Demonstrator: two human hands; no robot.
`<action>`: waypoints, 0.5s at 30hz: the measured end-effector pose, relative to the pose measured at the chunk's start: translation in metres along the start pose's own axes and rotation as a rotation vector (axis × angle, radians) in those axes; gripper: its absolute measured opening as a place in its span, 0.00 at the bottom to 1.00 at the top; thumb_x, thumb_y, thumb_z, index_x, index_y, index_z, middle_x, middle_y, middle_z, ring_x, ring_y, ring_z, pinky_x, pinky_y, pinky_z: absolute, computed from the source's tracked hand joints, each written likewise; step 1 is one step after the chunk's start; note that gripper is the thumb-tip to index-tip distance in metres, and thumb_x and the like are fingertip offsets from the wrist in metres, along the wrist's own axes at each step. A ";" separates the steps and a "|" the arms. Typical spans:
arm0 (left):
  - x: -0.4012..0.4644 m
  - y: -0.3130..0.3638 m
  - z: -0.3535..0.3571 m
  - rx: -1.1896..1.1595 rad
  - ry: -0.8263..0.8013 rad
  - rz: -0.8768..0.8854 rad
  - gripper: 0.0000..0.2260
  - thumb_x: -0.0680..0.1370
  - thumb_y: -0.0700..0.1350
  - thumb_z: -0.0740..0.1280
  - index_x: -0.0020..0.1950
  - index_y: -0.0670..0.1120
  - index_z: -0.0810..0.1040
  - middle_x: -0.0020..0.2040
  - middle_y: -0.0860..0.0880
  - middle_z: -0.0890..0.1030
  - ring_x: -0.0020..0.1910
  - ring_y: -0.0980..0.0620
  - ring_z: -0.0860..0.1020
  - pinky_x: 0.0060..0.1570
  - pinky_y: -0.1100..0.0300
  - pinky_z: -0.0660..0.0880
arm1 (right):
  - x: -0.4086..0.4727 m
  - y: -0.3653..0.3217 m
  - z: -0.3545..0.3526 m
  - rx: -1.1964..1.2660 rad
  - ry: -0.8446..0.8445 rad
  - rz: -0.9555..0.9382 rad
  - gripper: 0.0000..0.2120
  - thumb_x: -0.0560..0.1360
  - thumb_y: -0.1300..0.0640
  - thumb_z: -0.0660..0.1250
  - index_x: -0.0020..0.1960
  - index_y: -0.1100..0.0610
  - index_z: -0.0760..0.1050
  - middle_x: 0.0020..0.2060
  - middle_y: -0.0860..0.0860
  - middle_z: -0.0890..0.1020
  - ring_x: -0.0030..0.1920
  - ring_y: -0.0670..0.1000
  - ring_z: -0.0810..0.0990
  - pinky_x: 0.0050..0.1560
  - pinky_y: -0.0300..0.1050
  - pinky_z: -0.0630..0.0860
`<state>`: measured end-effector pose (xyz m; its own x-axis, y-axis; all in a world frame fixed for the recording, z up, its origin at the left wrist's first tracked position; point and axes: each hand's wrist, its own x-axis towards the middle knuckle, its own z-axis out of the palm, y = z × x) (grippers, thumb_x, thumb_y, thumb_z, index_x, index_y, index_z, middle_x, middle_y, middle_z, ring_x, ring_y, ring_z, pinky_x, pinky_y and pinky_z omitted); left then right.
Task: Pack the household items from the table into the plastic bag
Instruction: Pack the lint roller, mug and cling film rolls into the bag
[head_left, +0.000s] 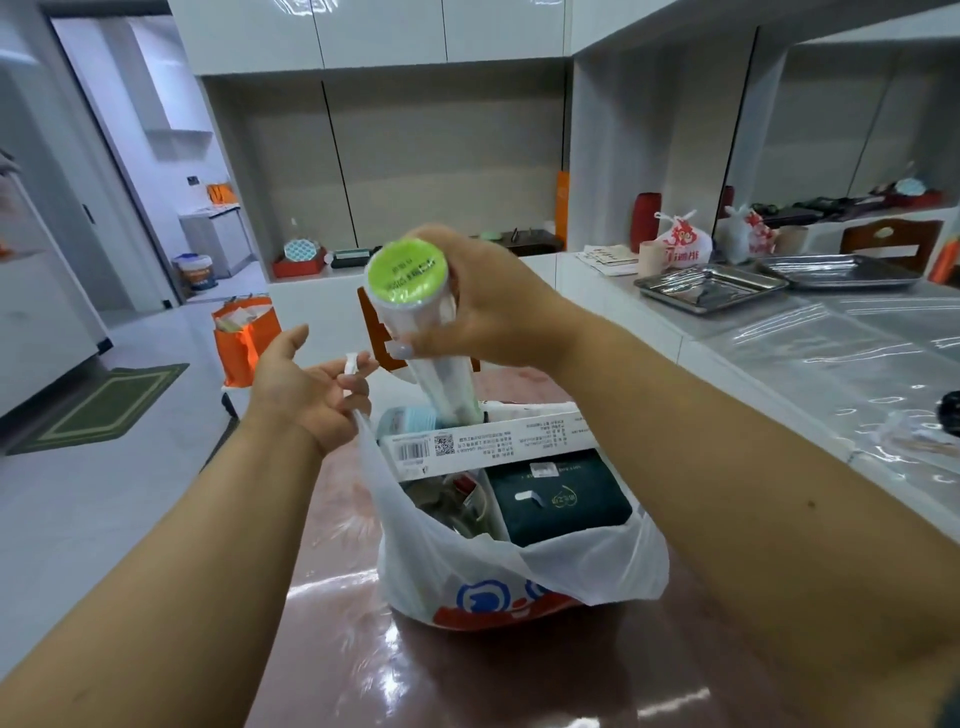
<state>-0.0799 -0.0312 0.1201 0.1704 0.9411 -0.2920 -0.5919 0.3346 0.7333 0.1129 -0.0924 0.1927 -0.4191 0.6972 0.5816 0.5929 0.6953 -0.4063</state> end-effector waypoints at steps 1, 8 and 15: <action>0.002 0.001 -0.002 -0.020 -0.003 -0.004 0.32 0.75 0.61 0.58 0.68 0.38 0.71 0.59 0.44 0.78 0.22 0.56 0.69 0.18 0.66 0.62 | 0.001 0.003 0.002 -0.003 -0.021 0.006 0.31 0.64 0.52 0.79 0.61 0.60 0.72 0.51 0.51 0.80 0.51 0.50 0.79 0.54 0.45 0.77; 0.004 0.002 -0.003 -0.038 0.042 0.010 0.31 0.75 0.61 0.58 0.66 0.37 0.71 0.53 0.44 0.78 0.22 0.56 0.70 0.19 0.67 0.63 | 0.021 0.001 -0.007 -0.087 -0.096 -0.005 0.32 0.64 0.50 0.79 0.63 0.57 0.71 0.52 0.49 0.79 0.52 0.49 0.77 0.55 0.45 0.77; 0.005 0.000 0.001 -0.009 0.073 0.030 0.29 0.76 0.60 0.58 0.64 0.37 0.73 0.55 0.43 0.78 0.25 0.57 0.68 0.22 0.67 0.62 | 0.029 0.005 -0.003 -0.139 -0.162 0.040 0.33 0.64 0.49 0.78 0.64 0.56 0.70 0.53 0.48 0.78 0.53 0.50 0.77 0.53 0.44 0.78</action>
<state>-0.0786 -0.0261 0.1194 0.0952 0.9445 -0.3144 -0.6032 0.3060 0.7365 0.1056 -0.0686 0.2096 -0.4915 0.7506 0.4417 0.6956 0.6435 -0.3195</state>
